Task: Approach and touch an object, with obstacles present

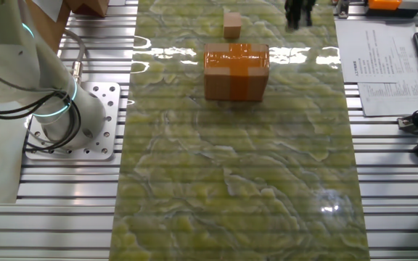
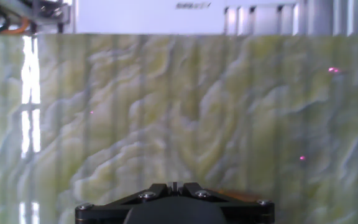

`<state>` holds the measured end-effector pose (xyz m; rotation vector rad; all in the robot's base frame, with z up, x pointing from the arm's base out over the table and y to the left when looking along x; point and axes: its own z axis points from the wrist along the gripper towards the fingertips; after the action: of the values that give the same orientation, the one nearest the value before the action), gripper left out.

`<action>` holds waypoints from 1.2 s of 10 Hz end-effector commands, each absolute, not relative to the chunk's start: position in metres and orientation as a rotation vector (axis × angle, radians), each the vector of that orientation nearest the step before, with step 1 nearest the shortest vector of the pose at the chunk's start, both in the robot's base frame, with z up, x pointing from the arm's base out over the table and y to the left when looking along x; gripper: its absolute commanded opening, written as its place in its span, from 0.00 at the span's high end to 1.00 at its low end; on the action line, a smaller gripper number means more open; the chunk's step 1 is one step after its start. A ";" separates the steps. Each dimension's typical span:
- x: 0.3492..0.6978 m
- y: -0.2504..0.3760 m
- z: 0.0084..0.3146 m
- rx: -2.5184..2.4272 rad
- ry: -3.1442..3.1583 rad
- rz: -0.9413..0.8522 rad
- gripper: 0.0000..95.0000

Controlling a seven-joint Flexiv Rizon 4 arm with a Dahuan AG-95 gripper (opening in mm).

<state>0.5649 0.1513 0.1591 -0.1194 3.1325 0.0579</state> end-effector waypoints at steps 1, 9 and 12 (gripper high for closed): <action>0.577 0.116 0.166 -0.255 3.131 0.066 1.00; 0.572 0.060 0.164 -0.115 3.144 0.058 1.00; 0.568 0.068 0.160 0.120 3.142 0.057 1.00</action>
<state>0.5711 0.0639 0.1618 -0.1953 3.1384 0.1020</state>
